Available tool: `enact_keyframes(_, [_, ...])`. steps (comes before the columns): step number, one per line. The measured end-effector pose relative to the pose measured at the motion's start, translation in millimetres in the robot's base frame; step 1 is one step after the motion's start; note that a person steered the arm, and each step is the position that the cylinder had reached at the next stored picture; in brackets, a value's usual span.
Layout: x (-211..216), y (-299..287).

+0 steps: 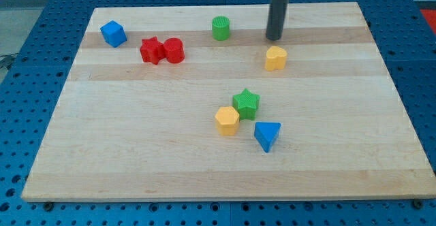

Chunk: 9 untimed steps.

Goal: Slide the yellow heart towards the top right of the board

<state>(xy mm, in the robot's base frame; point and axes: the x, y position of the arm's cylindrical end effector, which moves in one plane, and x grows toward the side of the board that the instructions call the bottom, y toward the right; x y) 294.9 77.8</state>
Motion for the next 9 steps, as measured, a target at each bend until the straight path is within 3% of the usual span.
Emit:
enact_keyframes(1, [30.9, -44.1])
enact_keyframes(2, [52.1, -50.0])
enact_keyframes(3, [120.1, -24.8])
enact_keyframes(4, [117.5, -19.6])
enact_keyframes(7, [1.0, 71.1])
enact_keyframes(9, [2.2, 71.3])
